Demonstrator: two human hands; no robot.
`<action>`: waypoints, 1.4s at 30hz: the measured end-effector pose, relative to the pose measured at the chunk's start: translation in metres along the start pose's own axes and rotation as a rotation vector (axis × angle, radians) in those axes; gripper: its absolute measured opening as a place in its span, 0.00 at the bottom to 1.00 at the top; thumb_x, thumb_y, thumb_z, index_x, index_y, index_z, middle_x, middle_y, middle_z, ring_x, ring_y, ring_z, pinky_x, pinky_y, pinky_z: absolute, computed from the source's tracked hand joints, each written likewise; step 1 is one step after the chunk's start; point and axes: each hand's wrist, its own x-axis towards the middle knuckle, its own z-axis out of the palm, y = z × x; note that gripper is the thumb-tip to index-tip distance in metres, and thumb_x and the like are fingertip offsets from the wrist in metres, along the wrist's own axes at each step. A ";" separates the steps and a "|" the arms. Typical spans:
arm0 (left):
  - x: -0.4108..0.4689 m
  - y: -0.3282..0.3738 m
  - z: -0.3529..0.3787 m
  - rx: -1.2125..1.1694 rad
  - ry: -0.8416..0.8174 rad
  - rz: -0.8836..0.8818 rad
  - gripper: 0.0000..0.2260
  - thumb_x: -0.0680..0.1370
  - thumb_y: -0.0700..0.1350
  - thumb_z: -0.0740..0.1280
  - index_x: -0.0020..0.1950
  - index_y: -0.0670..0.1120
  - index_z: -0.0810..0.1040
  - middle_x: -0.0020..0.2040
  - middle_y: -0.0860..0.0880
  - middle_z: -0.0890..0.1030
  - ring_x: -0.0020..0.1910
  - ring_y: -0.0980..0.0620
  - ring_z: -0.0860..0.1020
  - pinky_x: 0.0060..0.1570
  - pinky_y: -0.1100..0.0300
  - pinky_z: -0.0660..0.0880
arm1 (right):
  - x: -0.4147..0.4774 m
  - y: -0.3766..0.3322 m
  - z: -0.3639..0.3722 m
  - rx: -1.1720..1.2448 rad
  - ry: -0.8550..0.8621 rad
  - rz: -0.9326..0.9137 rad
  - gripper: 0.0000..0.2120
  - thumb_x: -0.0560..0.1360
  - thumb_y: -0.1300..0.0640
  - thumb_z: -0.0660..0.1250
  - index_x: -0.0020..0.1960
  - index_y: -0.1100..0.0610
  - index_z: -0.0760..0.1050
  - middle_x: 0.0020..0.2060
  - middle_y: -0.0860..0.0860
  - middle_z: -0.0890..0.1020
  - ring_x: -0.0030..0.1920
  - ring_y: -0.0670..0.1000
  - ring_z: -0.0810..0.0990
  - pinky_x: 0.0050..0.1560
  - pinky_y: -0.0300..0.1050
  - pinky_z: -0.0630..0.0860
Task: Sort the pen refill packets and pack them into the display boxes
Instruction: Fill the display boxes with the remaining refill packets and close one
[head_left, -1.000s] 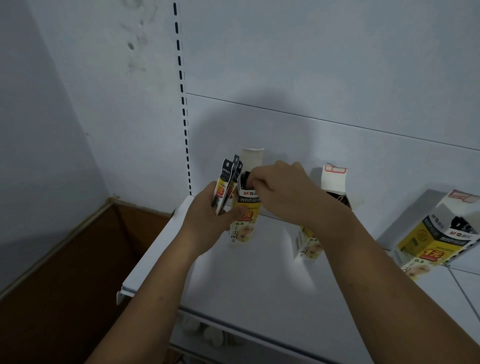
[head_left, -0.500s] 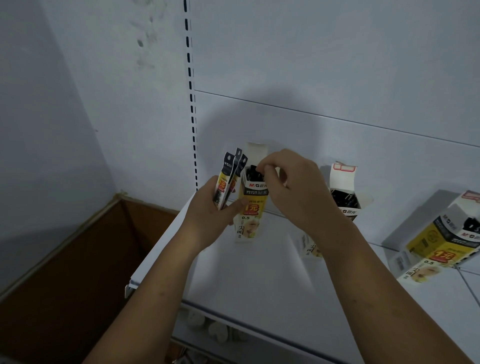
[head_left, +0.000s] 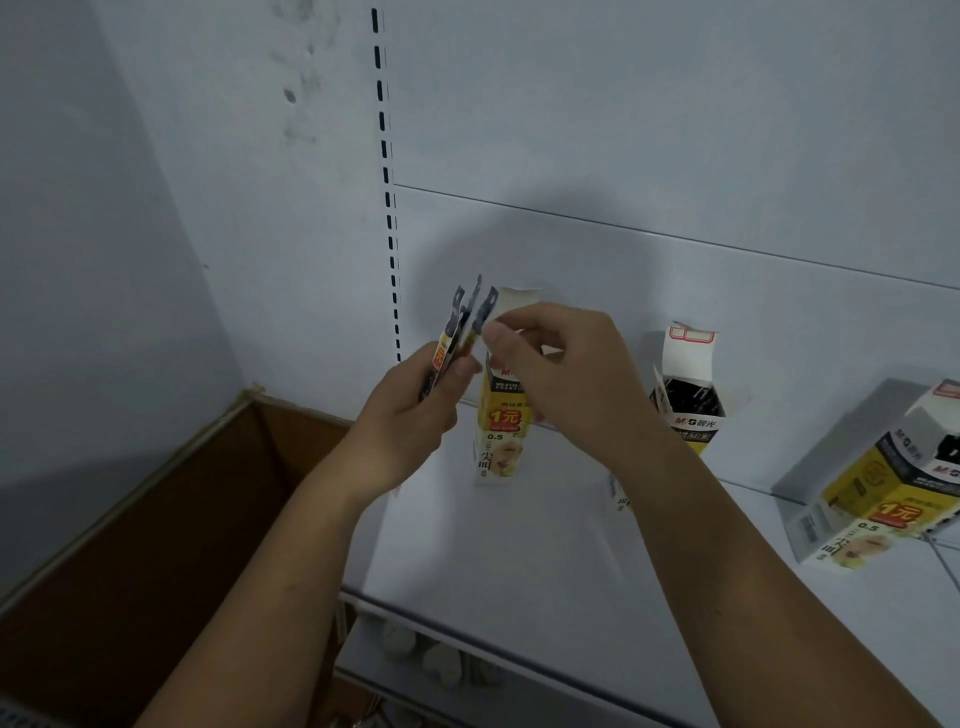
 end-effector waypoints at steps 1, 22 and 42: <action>-0.001 0.005 0.000 -0.004 -0.017 -0.005 0.20 0.81 0.59 0.60 0.52 0.40 0.74 0.36 0.43 0.63 0.31 0.51 0.60 0.28 0.58 0.58 | 0.000 -0.003 0.003 0.023 -0.018 0.011 0.12 0.80 0.46 0.69 0.56 0.52 0.83 0.40 0.45 0.86 0.30 0.39 0.81 0.33 0.33 0.73; 0.001 0.032 0.003 0.111 -0.028 0.008 0.13 0.80 0.54 0.67 0.56 0.46 0.81 0.42 0.48 0.86 0.35 0.45 0.85 0.36 0.50 0.84 | 0.010 -0.004 -0.012 0.191 0.232 -0.030 0.10 0.82 0.58 0.66 0.47 0.60 0.83 0.36 0.55 0.84 0.30 0.48 0.82 0.30 0.43 0.77; 0.017 -0.022 0.003 0.244 0.217 -0.030 0.21 0.74 0.55 0.77 0.65 0.55 0.78 0.59 0.62 0.82 0.36 0.55 0.77 0.45 0.55 0.81 | 0.036 -0.010 -0.052 0.000 0.286 -0.188 0.04 0.82 0.55 0.69 0.55 0.47 0.81 0.41 0.39 0.85 0.41 0.42 0.84 0.44 0.51 0.83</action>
